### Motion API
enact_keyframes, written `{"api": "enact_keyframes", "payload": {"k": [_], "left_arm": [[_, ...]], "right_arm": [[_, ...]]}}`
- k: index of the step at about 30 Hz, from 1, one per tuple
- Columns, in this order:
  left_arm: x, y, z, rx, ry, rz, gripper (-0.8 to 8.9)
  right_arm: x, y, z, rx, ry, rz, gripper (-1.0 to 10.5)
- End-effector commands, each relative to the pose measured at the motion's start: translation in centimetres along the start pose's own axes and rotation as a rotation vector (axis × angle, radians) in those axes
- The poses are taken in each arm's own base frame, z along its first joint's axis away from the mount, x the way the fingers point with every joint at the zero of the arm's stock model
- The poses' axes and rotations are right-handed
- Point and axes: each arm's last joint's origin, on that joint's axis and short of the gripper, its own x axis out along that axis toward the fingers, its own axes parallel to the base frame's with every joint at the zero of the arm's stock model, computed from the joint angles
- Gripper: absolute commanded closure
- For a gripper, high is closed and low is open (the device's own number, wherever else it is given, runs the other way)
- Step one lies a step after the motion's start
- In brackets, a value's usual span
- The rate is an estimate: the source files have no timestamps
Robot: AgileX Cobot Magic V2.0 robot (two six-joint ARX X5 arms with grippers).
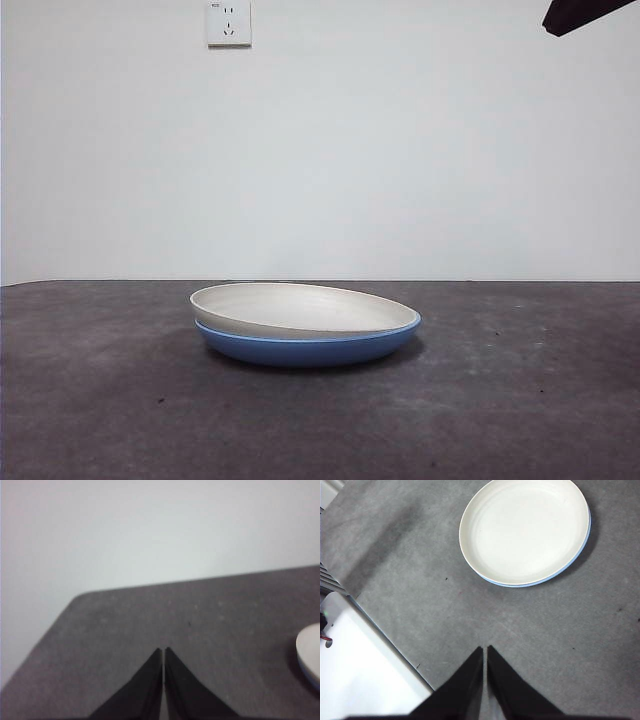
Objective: Pick up the white plate, put it on the blue plate, put it on desk
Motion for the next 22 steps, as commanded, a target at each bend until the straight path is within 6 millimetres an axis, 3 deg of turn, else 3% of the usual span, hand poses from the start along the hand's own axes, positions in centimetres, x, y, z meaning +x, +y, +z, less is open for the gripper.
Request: {"api": "enact_keyframes", "payload": {"k": [1, 22], "left_arm": [[0.0, -0.1, -1.1, -0.009, 0.006, 0.004, 8.05], [0.2, -0.7, -6.1, -0.049, 0.138, -0.01, 8.05]], "right_arm": [[-0.2, 0.2, 0.5, -0.027, -0.016, 0.007, 9.4], [-0.2, 0.2, 0.5, -0.027, -0.016, 0.007, 9.4]]}}
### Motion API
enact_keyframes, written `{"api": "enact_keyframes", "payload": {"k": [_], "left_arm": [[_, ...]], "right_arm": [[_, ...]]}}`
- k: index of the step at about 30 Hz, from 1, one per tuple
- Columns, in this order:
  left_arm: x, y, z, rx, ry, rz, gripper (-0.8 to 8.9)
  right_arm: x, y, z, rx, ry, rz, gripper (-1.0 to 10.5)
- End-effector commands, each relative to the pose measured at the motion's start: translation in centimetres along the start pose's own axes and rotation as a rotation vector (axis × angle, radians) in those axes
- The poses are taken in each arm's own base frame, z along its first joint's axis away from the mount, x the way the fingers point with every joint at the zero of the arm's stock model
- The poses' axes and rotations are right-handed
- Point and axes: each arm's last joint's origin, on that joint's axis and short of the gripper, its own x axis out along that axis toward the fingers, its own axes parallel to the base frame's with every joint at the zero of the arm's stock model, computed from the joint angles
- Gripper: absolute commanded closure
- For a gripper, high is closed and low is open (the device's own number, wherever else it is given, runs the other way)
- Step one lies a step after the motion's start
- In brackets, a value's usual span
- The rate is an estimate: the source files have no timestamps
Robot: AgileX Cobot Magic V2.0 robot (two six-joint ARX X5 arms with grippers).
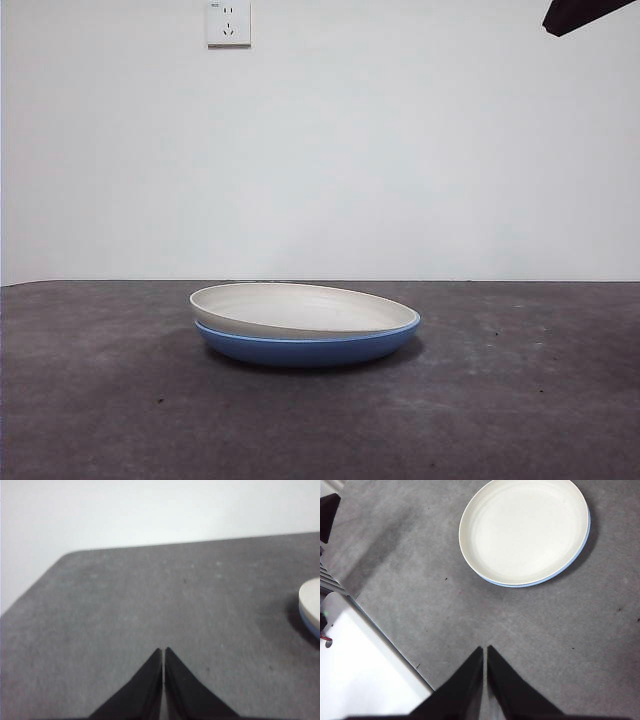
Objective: Pick up the white plate, put it on the blue plate, put it on desk
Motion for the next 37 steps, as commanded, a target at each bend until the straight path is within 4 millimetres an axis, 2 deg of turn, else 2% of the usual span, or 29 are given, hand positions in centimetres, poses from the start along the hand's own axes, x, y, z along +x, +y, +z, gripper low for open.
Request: {"api": "enact_keyframes", "payload": {"k": [1, 32, 37], "left_arm": [[0.2, -0.1, -1.0, -0.012, 0.051, -0.001, 8.05], [0.2, -0.1, -1.0, -0.011, 0.053, -0.001, 8.05], [0.2, -0.1, -1.0, -0.011, 0.053, -0.001, 8.05]], "right_arm": [[-0.2, 0.2, 0.5, -0.027, -0.016, 0.007, 9.4], [-0.2, 0.2, 0.5, -0.027, -0.016, 0.007, 9.4], [-1.5, -0.3, 0.5, -0.128, -0.109, -0.066, 9.4]]}}
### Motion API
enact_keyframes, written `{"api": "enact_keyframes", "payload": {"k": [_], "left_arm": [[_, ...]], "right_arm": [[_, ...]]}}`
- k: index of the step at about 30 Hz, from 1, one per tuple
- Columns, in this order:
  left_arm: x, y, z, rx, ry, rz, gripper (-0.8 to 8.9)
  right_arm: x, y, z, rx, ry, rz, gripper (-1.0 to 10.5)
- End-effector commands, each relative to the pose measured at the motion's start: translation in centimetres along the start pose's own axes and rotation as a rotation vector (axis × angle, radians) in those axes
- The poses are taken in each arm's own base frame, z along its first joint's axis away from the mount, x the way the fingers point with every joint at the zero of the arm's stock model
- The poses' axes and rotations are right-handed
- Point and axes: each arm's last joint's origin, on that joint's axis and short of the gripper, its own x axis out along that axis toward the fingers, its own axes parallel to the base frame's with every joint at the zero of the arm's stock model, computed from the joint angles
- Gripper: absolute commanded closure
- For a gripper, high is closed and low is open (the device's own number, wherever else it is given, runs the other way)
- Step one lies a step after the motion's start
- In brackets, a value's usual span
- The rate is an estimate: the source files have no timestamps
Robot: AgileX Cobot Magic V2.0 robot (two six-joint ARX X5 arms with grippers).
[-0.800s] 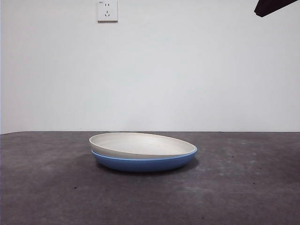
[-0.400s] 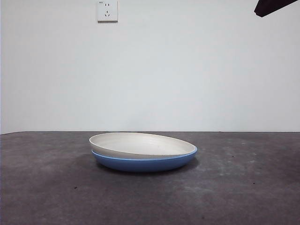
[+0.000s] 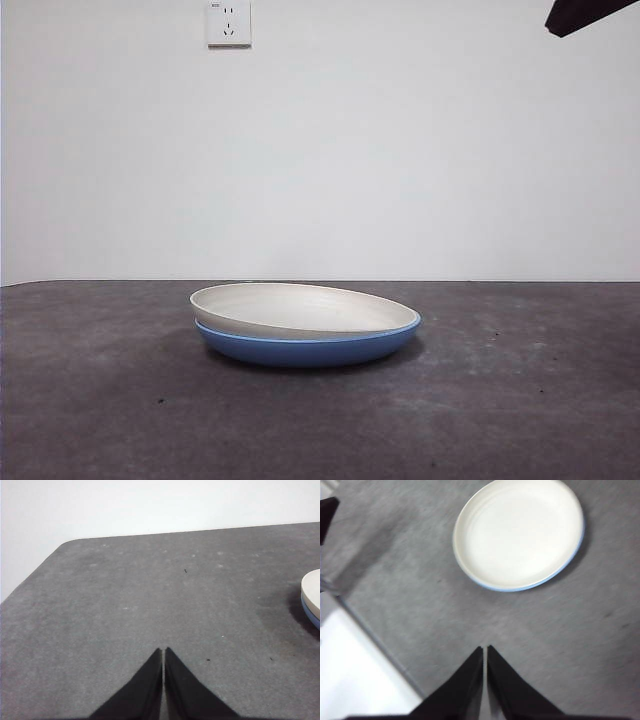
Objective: Pick up the white plate, put it on the blue plate, put it on desk
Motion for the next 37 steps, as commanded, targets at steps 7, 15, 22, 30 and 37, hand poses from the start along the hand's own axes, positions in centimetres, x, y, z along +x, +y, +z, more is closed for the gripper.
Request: {"api": "enact_keyframes", "payload": {"k": [7, 15, 22, 30, 37], "left_arm": [[0.2, 0.0, -0.7, -0.005, 0.025, -0.002, 8.05], [0.2, 0.0, -0.7, -0.005, 0.025, -0.002, 8.05], [0.2, 0.0, -0.7, -0.005, 0.025, -0.002, 8.05], [0.2, 0.0, -0.7, -0.005, 0.025, -0.002, 8.05], [0.2, 0.0, -0.7, -0.005, 0.025, -0.002, 8.05]], "right_arm": [[-3.2, -1.5, -1.3, -0.146, -0.4, -0.154, 9.4], [-2.1, -3.7, -7.3, -0.184, -0.657, -0.35, 9.4], [-0.1, -5.2, -11.3, -0.177, -0.82, -0.517, 9.4], [2.3, -6.7, -14.5, -0.095, -0.868, -0.642, 9.4], [4.0, -7.6, -16.3, -0.047, -0.854, -0.624, 9.4]]}}
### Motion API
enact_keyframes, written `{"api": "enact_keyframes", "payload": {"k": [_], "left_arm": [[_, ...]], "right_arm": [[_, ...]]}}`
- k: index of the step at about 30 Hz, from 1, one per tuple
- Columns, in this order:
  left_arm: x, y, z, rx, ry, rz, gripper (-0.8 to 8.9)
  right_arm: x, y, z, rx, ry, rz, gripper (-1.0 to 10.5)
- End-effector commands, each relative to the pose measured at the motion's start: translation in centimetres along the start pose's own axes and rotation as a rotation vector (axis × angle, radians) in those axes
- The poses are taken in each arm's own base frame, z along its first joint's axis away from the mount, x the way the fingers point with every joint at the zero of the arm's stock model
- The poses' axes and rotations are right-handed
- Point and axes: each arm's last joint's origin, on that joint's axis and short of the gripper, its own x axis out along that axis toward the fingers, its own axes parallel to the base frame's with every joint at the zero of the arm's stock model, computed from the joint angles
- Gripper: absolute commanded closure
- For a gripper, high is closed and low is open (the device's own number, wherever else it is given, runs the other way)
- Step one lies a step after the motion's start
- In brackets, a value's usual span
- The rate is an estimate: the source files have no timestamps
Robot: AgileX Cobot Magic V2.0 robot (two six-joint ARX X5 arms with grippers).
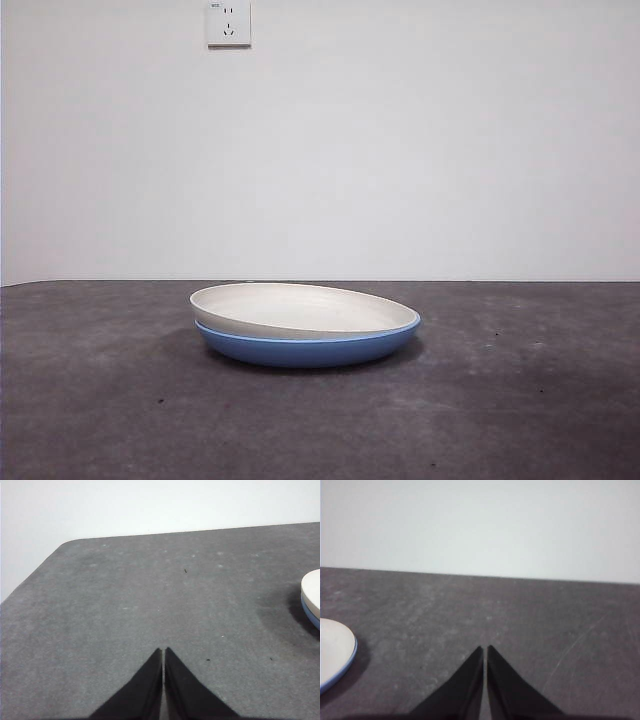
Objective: Pick up the white plate, put it on the blue plate, put it on desk
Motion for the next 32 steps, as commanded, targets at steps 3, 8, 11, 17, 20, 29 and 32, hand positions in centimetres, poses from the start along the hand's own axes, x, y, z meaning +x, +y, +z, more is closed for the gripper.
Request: {"api": "enact_keyframes", "payload": {"k": [3, 8, 11, 17, 20, 29, 32], "left_arm": [[0.2, 0.0, -0.7, -0.005, 0.025, -0.002, 8.05], [0.2, 0.0, -0.7, -0.005, 0.025, -0.002, 8.05], [0.2, 0.0, -0.7, -0.005, 0.025, -0.002, 8.05], [0.2, 0.0, -0.7, -0.005, 0.025, -0.002, 8.05], [0.2, 0.0, -0.7, -0.005, 0.025, -0.002, 8.05], [0.2, 0.0, -0.7, -0.005, 0.025, -0.002, 8.05], [0.2, 0.0, -0.7, -0.005, 0.026, -0.002, 8.05]], "right_arm": [[0.0, -0.1, -1.0, 0.046, 0.023, -0.008, 9.4], [-0.1, -0.1, -1.5, 0.053, 0.068, -0.012, 9.4], [-0.2, -0.1, -2.2, 0.063, 0.135, -0.013, 9.4], [-0.2, 0.0, -2.3, 0.07, 0.15, -0.006, 9.4], [-0.2, 0.0, -2.2, 0.069, 0.148, -0.007, 9.4], [-0.2, 0.0, -2.2, 0.069, 0.147, -0.007, 9.4], [-0.2, 0.0, -2.2, 0.069, 0.147, -0.007, 9.4]]}}
